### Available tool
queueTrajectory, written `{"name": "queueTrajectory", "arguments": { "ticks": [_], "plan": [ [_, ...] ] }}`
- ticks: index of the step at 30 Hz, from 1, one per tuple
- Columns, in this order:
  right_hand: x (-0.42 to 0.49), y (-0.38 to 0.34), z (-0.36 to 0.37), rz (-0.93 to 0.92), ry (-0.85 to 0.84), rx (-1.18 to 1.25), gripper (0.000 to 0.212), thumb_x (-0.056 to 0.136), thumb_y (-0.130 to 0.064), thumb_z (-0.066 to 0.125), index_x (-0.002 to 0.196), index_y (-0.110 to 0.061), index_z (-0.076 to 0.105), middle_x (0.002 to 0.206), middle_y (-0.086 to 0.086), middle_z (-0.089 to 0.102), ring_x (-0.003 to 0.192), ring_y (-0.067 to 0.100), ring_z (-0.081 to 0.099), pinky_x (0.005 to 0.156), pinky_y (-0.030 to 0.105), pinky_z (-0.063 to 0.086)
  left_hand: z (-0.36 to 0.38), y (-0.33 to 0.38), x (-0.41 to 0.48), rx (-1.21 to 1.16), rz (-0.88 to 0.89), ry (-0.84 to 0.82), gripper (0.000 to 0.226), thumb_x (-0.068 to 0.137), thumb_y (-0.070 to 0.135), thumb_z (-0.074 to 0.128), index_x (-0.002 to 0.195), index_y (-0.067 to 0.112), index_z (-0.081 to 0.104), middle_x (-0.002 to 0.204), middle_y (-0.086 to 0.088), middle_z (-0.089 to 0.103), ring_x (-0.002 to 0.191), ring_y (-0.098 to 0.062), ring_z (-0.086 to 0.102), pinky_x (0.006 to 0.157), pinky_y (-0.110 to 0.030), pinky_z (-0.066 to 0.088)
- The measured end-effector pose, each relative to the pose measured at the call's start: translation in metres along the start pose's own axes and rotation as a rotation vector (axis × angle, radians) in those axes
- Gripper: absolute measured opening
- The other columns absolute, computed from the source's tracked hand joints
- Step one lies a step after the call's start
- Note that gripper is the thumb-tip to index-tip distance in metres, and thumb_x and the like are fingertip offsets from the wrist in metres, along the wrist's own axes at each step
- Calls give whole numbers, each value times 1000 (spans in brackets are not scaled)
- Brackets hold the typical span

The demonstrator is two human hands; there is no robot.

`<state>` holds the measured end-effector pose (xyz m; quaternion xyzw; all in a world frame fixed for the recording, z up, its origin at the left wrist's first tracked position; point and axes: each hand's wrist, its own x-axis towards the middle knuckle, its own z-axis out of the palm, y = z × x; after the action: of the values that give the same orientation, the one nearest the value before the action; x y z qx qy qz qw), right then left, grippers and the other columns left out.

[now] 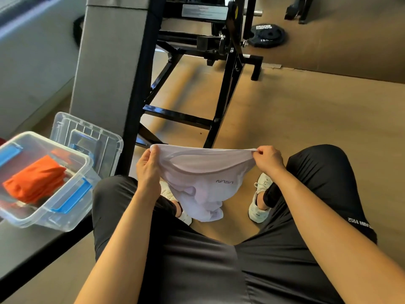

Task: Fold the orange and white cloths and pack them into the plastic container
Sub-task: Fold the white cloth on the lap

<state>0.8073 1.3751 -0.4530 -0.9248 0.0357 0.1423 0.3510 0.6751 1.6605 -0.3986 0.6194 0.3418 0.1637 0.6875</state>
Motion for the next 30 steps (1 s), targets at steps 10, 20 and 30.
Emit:
{"name": "queueTrajectory", "arguments": {
  "ticks": [10,20,30],
  "plan": [
    [-3,-7,-30,83,-14,770,23,86,-14,62,64,-20,67,67,4,55,68,22,51,69,39,46,-4,-9,3,127,-152,-235,12,105,33,51,103,26,60,109,-12,59,85,-20,58,65,-31,52],
    [-6,6,-57,14,-217,827,11,88,-8,72,89,-19,72,88,1,70,85,21,64,75,35,53,-10,-9,5,31,-127,-308,23,97,9,62,114,19,72,114,-11,70,99,-24,66,78,-31,55],
    [-7,19,-61,-50,-108,584,11,81,-8,81,90,-8,76,87,11,74,80,22,67,75,38,60,-10,-13,0,272,195,-128,15,89,12,75,94,27,76,99,-5,72,89,-18,64,71,-21,53]
  ]
}}
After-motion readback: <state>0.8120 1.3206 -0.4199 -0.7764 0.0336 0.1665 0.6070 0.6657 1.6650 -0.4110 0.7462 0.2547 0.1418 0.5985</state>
